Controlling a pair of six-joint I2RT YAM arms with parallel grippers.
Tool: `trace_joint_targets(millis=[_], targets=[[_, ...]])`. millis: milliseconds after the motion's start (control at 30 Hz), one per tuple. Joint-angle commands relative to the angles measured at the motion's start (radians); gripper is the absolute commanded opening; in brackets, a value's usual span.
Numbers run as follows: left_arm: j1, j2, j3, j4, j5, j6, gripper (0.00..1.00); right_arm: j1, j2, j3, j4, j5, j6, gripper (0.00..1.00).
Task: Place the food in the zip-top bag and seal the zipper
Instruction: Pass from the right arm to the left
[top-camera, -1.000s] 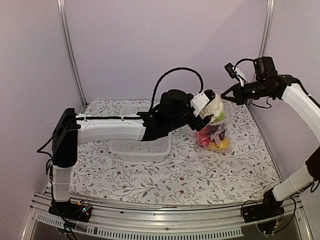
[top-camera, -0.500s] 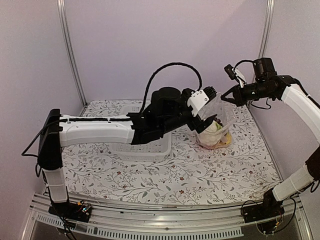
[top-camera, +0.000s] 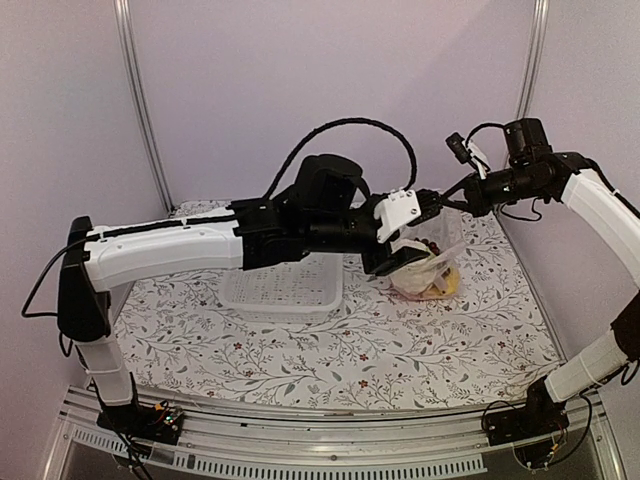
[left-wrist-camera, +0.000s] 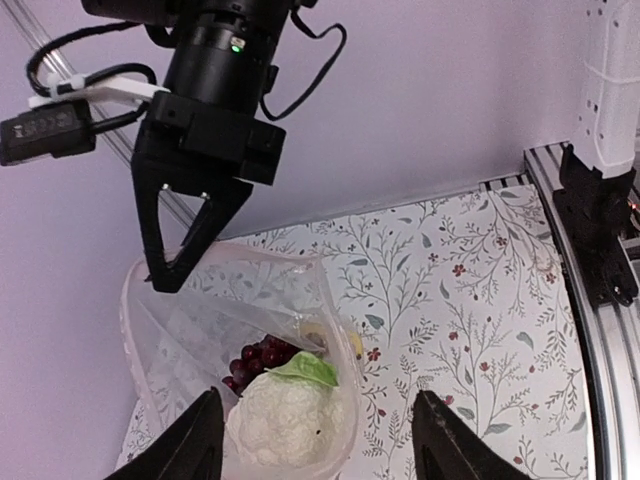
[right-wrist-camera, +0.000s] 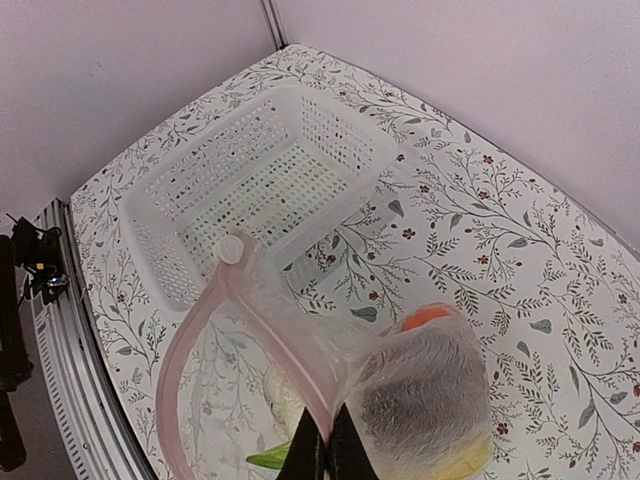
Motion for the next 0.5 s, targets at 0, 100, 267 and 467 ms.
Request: trace_joint_targets(millis=[0,100,267,467], targets=[[-0.021,0.063,0.035,-0.206,0.014,0.051,0.63,0.027,-0.035,-0.009,-0.007,-0.066,-0.045,0.00],[-0.035,0.095,0.055,-0.244,-0.026,0.084,0.63,0.052,-0.041,-0.013,-0.031,-0.078,-0.065,0.00],[-0.049,0.166,0.115,-0.321,-0.092,0.117,0.60,0.088,-0.037,-0.014,-0.076,-0.107,-0.103,0.00],[-0.062,0.234,0.173,-0.396,-0.203,0.142,0.32,0.102,-0.046,-0.015,-0.084,-0.118,-0.123,0.00]])
